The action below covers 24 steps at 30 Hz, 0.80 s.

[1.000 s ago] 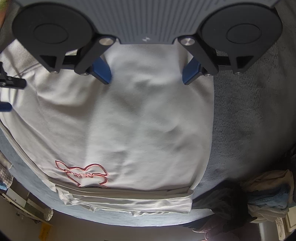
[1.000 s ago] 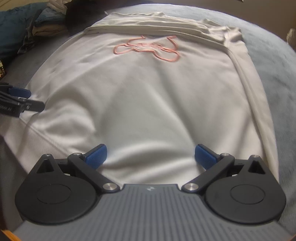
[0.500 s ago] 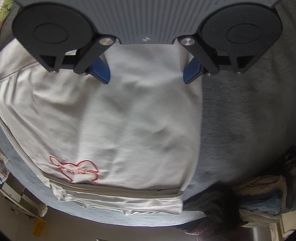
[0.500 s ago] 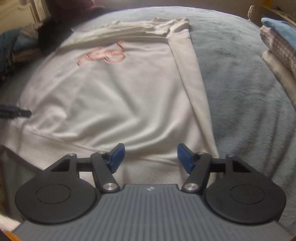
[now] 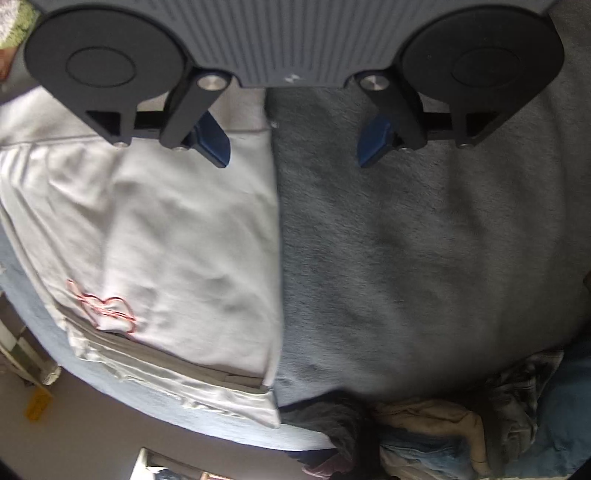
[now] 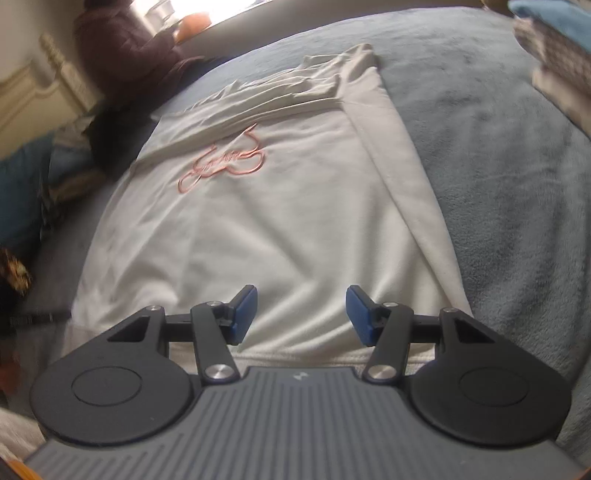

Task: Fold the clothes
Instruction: 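Move both open grippers to the sweatshirt hem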

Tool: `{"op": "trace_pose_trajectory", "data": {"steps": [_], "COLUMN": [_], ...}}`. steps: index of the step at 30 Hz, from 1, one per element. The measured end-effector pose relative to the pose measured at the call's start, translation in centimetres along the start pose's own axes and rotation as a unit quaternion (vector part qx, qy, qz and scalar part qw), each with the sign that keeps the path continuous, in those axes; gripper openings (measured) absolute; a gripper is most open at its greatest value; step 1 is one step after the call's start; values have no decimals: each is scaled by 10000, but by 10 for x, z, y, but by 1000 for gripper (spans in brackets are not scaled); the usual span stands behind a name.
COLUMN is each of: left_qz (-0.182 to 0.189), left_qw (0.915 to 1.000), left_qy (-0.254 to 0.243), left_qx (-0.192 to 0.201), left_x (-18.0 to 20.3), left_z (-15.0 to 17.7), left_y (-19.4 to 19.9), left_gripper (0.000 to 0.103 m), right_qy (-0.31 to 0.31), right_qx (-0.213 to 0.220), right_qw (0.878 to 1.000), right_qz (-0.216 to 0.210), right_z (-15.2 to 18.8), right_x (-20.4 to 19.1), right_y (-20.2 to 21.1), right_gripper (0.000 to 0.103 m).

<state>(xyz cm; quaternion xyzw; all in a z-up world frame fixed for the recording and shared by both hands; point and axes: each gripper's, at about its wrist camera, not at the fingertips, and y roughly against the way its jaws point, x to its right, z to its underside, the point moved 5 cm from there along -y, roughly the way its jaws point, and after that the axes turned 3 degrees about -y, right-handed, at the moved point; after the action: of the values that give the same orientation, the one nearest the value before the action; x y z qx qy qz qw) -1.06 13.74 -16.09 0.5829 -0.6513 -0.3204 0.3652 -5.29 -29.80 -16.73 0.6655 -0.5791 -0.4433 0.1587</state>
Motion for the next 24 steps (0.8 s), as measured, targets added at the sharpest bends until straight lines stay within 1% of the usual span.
{"op": "trace_pose_trajectory", "data": {"steps": [5,9,14,18,22,24], "left_qz": [234,169,349,493,665,917], "left_qw": [9996,9993,9979,9961,9938,9918], "left_qy": [-60,32,136,219,329,488], "left_qx": [108,320,527,693,830,744], "left_x": [13,19,15,11,7,4], "left_z": [0,-7,-5,-3,0,2], "left_y": [-3,-13,-17,-20,-22,-19], "left_gripper": [67,66,65,63,54,50], "right_qy": [-77,-119,-38,53,38,23], "right_qx": [-14,-18,-72,-9,7,14], "right_qw": [10000,9999,10000,10000,10000,10000], "right_qz": [21,-57,-42,34,67,88], "right_z": [6,11,16,12,9,8], "right_x": [-9,-18,-25,-26,-23,-21], "right_y": [-4,-5,-7,-5,-6,-7], "right_gripper": [53,53,53,53,53,53]}}
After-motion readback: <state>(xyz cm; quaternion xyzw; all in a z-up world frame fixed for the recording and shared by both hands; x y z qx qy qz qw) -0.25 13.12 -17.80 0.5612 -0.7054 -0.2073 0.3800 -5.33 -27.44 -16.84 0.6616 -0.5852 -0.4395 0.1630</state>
